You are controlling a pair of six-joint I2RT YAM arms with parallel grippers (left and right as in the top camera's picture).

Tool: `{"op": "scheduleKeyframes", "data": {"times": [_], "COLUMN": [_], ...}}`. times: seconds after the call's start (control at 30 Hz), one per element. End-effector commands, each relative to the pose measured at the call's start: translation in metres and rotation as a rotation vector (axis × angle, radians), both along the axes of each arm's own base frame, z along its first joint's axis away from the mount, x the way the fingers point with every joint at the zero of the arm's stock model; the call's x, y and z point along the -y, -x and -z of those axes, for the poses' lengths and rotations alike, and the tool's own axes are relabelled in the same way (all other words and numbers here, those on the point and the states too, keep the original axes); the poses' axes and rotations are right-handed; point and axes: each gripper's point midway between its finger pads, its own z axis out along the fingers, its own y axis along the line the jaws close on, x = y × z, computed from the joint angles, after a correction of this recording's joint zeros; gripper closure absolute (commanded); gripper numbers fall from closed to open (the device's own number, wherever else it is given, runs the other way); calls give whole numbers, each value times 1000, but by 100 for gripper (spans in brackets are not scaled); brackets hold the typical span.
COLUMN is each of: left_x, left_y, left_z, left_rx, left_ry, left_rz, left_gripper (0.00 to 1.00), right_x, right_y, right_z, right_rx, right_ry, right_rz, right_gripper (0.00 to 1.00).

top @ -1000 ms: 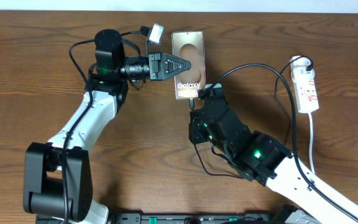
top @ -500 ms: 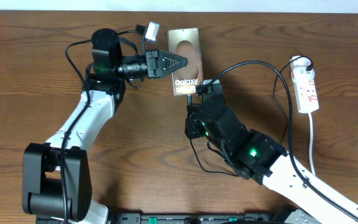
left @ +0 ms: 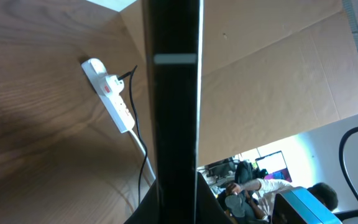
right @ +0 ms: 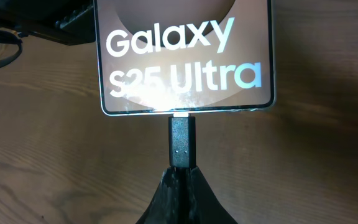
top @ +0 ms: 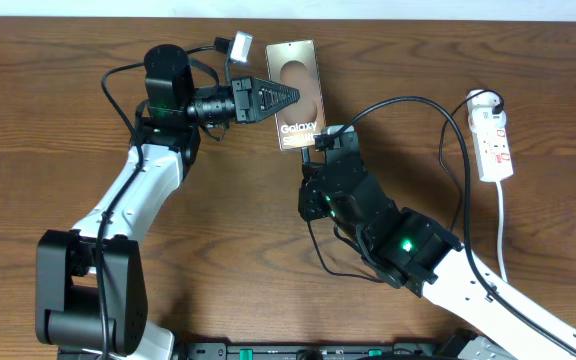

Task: Plug charger to phone and switch on socket

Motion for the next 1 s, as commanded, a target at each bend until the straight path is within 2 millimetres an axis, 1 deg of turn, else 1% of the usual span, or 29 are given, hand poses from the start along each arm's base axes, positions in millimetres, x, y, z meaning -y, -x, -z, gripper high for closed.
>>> {"op": "scheduleKeyframes", "data": {"times": [0.0, 0.03, 0.17, 0.2, 0.33, 0.37, 0.43, 0.5, 0.53, 0.63, 0.7, 0.77, 0.87, 0.97], "left_x": [10, 10, 10, 10, 11, 11, 11, 11, 11, 11, 11, 11, 11, 11], "left_y": [29, 29, 29, 29, 31, 32, 33, 33, 33, 33, 34, 34, 33, 32], "left_z": [-10, -10, -10, -10, -10, -11, -11, -11, -11, -9, -7, -7, -7, -7], "left_rx": [34, 34, 35, 35, 34, 34, 33, 33, 33, 17, 0, -3, -3, -2], "left_ry": [20, 20, 20, 20, 22, 23, 24, 24, 24, 23, 21, 21, 20, 19], "left_rz": [150, 150, 150, 150, 160, 167, 175, 174, 174, 175, 174, 174, 169, 166], "left_gripper": [93, 93, 93, 93, 93, 93, 93, 93, 93, 93, 93, 93, 93, 93], "right_x": [25, 25, 24, 24, 21, 21, 22, 22, 21, 20, 23, 23, 19, 19], "right_y": [-26, -26, -21, -22, -27, -27, -24, -25, -26, -29, -29, -25, -13, -6], "right_z": [-56, -59, -50, -51, -68, -67, -57, -55, -57, -75, -79, -69, -52, -47], "right_rx": [176, 181, 146, 150, 201, 198, 168, 165, 173, 221, 229, 198, 135, 108], "right_ry": [-62, -71, -51, -55, -113, -110, -77, -72, -81, -133, -141, -113, -66, -53], "right_rz": [139, 138, 114, 115, 122, 121, 118, 118, 118, 125, 129, 119, 74, 53], "right_gripper": [99, 99, 99, 99, 99, 99, 99, 99, 99, 99, 99, 94, 84, 63]}}
